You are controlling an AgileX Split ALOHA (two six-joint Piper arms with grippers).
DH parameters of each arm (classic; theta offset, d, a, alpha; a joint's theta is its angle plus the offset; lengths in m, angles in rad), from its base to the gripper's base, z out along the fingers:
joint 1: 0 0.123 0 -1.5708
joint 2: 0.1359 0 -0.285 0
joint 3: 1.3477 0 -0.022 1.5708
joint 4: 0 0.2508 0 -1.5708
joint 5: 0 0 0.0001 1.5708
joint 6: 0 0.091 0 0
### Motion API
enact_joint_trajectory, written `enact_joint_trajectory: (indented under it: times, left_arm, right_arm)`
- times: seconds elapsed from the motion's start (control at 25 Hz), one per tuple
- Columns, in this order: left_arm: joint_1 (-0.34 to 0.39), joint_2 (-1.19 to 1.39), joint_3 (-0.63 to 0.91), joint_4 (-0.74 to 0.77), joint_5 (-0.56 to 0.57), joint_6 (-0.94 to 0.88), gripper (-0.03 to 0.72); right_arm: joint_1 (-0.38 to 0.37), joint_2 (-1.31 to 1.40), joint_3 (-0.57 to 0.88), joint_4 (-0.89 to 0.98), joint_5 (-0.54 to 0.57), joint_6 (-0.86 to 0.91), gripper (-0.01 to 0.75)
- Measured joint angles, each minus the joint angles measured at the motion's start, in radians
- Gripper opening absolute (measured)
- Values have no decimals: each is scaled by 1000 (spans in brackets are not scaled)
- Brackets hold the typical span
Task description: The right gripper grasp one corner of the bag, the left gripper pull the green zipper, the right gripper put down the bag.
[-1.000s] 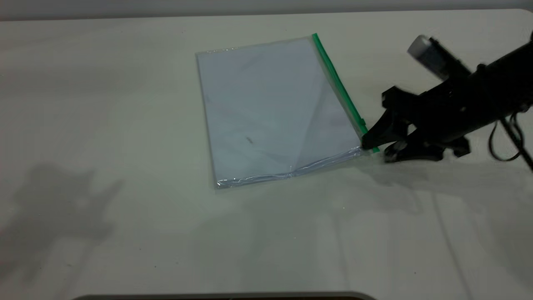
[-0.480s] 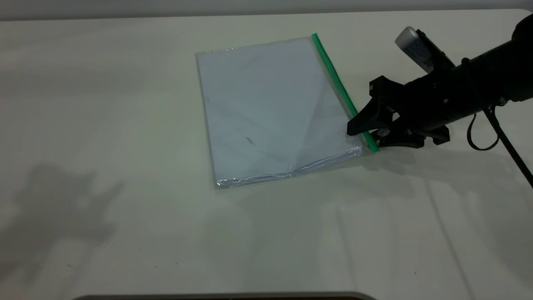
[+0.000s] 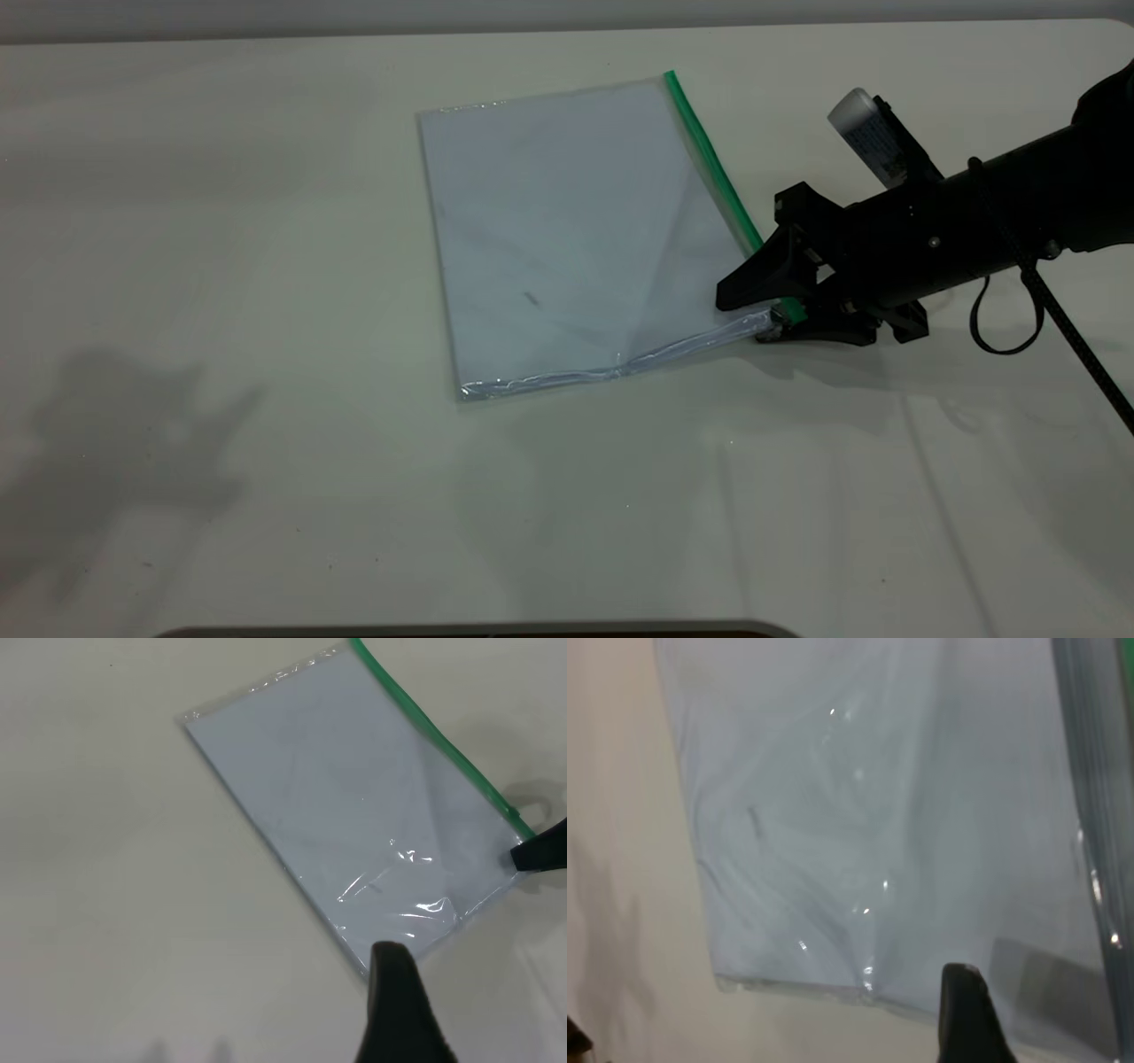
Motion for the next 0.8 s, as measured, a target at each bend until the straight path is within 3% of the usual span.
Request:
enact_joint_trajectory:
  times: [0.24, 0.68, 0.8]
  left_arm:
    - [0, 0, -1, 0, 0, 0, 519]
    - [0, 0, -1, 0, -5, 1, 519]
    - [0, 18, -2, 0, -6, 2, 519]
  right_arm:
    - [0, 0, -1, 0, -5, -1, 450]
    - [0, 0, -1, 2, 15, -24, 62]
    - [0, -7, -1, -20, 63, -44, 34]
